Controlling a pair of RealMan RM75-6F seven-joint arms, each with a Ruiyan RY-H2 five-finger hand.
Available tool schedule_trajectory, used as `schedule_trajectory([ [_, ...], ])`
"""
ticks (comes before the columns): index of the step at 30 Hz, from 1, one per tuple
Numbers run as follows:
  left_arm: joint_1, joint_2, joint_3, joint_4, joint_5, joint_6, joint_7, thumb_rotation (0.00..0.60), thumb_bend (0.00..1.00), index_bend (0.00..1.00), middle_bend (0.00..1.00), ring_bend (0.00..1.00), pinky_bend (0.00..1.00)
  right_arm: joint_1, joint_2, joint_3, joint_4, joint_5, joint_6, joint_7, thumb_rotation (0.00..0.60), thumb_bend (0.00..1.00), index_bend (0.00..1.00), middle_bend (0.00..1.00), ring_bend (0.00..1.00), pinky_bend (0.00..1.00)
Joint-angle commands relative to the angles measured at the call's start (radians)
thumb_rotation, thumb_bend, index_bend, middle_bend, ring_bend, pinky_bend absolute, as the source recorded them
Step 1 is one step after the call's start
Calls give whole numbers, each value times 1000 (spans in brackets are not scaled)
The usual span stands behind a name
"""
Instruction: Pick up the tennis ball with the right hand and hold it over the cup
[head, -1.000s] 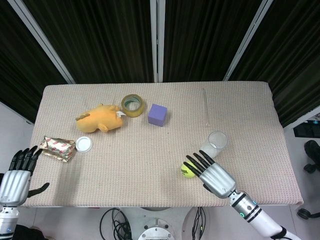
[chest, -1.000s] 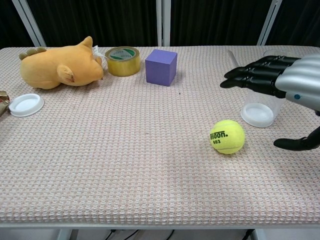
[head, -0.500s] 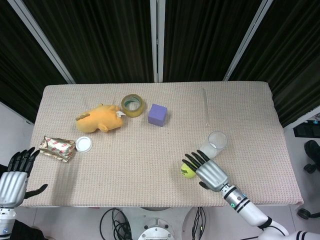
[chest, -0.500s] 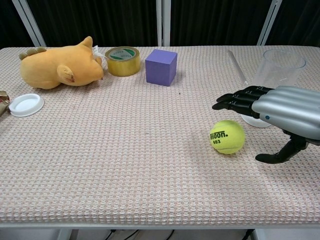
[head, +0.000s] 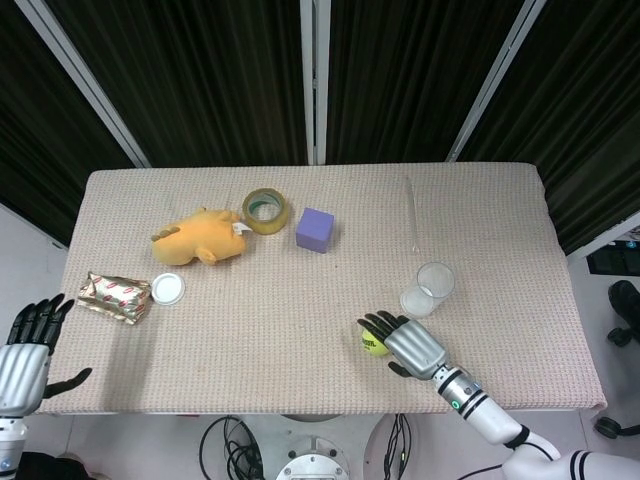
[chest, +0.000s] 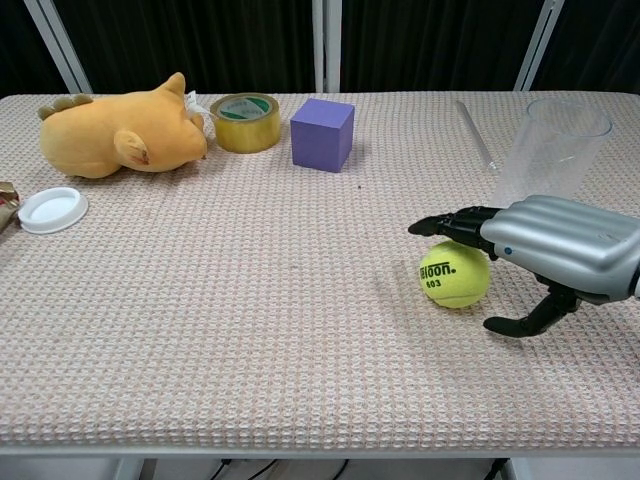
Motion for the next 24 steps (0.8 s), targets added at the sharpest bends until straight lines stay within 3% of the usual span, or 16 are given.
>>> schedule_trajectory([
  [1, 1, 0, 0, 1, 0, 2, -3, 600, 67, 5, 0, 0, 0, 8, -14, -7, 18, -5, 2, 6, 600, 235, 136, 174, 178, 418],
  [12, 6, 6, 2, 5, -1, 7, -11, 600, 68, 5, 0, 0, 0, 2, -58, -16, 70, -20, 68, -9, 600, 331, 610, 483, 456, 689],
  [16, 11, 3, 3, 12, -4, 12, -18, 600, 68, 6, 0, 0, 0, -3, -46, -20, 51, -46, 109, 17, 600, 345, 656, 521, 491, 727],
  [24, 16, 6, 3, 13, -3, 18, -15, 600, 68, 6, 0, 0, 0, -16, 61, -2, -113, -192, 300, 55, 600, 350, 670, 523, 491, 728],
])
